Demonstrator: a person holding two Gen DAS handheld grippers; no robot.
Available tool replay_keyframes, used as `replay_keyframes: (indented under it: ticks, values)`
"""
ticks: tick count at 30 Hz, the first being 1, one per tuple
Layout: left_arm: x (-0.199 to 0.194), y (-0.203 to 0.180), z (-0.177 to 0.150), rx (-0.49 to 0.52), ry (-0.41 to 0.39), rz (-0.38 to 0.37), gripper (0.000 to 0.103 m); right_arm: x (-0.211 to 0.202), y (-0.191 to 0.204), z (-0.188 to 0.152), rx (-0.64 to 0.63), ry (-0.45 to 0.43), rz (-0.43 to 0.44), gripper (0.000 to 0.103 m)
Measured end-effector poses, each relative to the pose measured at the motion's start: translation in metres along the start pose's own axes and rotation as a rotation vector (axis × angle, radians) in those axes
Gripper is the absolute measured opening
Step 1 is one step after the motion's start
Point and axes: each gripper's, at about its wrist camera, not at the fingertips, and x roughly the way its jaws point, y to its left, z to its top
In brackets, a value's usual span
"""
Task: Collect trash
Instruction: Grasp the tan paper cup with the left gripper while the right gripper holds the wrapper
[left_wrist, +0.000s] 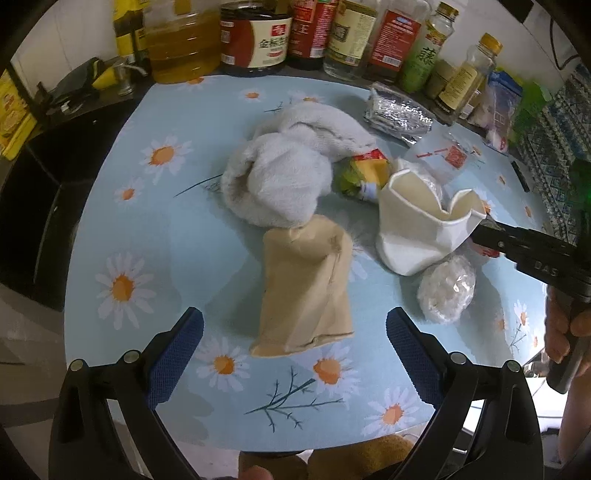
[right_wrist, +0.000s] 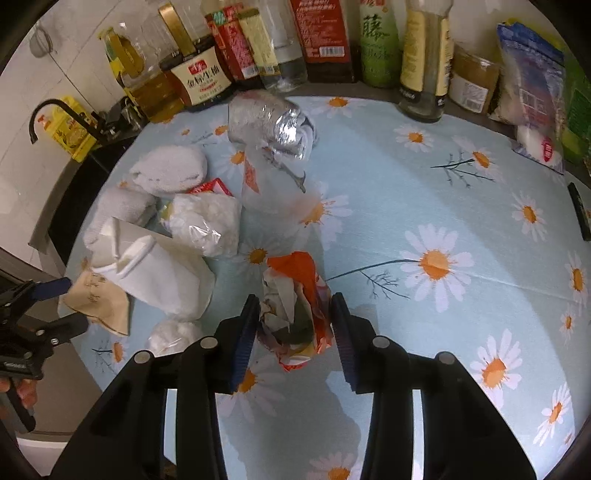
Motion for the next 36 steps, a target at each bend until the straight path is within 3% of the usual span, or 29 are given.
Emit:
replay_keyframes:
  ticks: [7,11,15,20,24,27,36]
  values:
    - [0.015,-0.008,0.013,0.051,0.050,0.027,0.095,-0.023,-0.003,-0.018,0.012,-0.018,0.052,0.041]
    - [0.025,-0.010,0.018,0.056,0.085,0.054,0.084,-0.031,0.000,-0.028,0.002,-0.034,0.058,0.041]
    - [0.032,-0.013,0.021,0.057,0.101,0.065,0.082,-0.035,0.002,-0.033,0.006,-0.040,0.082,0.041]
    - [0.040,-0.017,0.021,0.059,0.132,0.071,0.058,-0.036,0.004,-0.033,-0.012,-0.039,0.088,0.041]
    - [0.039,-0.018,0.020,0.064,0.124,0.060,0.057,-0.040,0.009,-0.036,-0.026,-0.043,0.084,0.041]
    - [0.034,-0.018,0.018,0.066,0.106,0.054,0.049,-0.043,0.012,-0.039,-0.021,-0.045,0.088,0.041]
    - [0.020,-0.009,0.007,0.074,0.070,0.010,0.041,-0.054,0.032,-0.047,-0.027,-0.079,0.026,0.041]
